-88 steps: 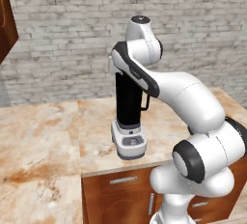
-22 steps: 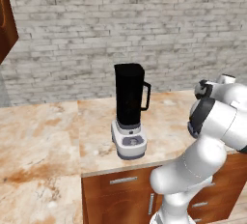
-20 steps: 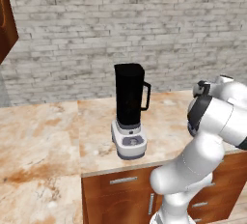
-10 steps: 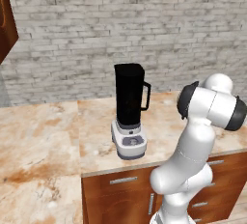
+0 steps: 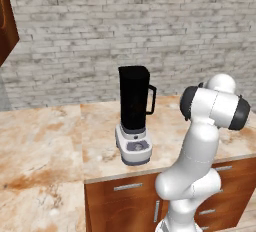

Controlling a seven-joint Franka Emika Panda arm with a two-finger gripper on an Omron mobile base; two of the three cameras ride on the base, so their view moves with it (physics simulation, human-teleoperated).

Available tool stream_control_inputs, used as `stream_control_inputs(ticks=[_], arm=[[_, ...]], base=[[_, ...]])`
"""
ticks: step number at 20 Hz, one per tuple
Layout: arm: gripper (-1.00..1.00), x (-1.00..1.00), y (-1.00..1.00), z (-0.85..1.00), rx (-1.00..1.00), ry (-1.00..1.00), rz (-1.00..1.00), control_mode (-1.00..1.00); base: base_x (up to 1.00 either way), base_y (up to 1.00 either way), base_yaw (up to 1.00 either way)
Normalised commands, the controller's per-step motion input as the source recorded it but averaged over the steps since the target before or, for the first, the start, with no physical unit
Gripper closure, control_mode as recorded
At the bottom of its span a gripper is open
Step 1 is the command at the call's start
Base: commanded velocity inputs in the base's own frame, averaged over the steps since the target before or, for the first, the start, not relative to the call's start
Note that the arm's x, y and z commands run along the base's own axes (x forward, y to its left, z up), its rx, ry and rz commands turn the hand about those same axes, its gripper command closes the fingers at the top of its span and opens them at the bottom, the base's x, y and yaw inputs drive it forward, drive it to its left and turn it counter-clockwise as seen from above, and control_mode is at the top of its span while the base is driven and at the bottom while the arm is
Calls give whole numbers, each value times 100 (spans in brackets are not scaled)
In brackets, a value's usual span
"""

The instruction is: Open the blender lid, put the tangerine in the blender, close the lid, and start the blender.

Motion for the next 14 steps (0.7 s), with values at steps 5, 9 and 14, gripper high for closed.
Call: stream_control_inputs(ticks=[5, 9, 14], arm=[[-100, -1, 29, -48, -5, 0, 0, -100], [-100, -8, 35, -57, -4, 0, 0, -100], [100, -10, 30, -69, -3, -1, 0, -100]], base=[[0, 0, 0], [0, 0, 0], [0, 0, 0]])
